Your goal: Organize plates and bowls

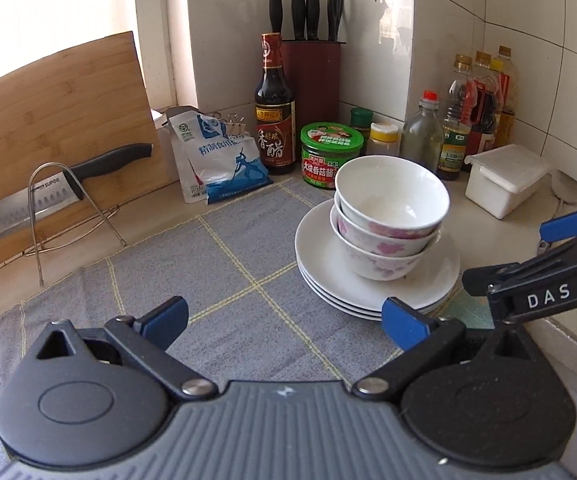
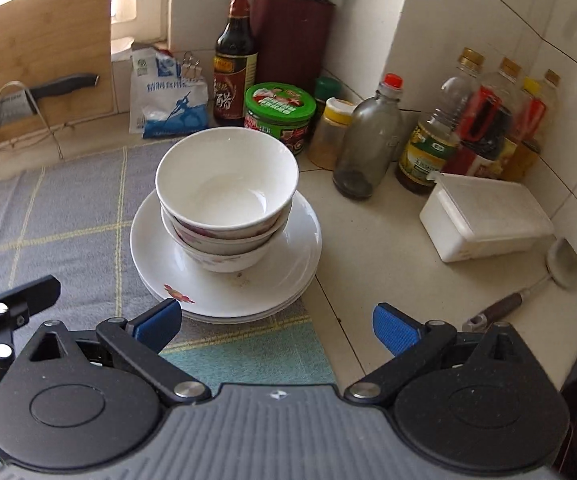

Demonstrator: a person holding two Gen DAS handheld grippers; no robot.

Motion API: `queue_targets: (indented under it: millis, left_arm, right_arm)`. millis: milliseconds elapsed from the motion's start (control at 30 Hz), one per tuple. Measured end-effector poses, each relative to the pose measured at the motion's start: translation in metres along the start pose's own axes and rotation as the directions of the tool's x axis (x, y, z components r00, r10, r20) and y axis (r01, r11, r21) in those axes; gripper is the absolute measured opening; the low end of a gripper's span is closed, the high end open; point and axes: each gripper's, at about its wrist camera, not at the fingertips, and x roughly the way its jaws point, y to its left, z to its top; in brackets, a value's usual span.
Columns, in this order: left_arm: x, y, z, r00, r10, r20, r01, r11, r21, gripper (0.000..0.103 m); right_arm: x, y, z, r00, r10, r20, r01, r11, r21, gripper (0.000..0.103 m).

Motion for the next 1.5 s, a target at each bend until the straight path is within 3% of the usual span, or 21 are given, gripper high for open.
queue_targets:
  millis: [100, 367, 1500]
  left_arm:
    - [-0.010, -0.001, 0.002, 1.000, 0.028, -0.001, -0.028, 1.000, 0.003, 0.102]
    - [-0.027, 0.004, 0.010, 0.998, 0.044, 0.043, -0.043, 0.998, -0.036, 0.102]
    - [-0.037, -0.002, 0.021, 0.994, 0.096, 0.051, -0.091, 0.992, -0.092, 0.102]
  right_arm:
    - [-0.018, 0.002, -0.005, 0.999, -0.016, 0.031, 0.014, 0.998, 0.064, 0.103]
    - [-0.039, 0.009, -0.006, 0.997, -0.019, 0.076, 0.011, 0.995, 0.104, 0.103]
    - [-0.047, 0.005, 0.001, 0.993, -0.021, 0.115, 0.009, 0.995, 0.101, 0.103]
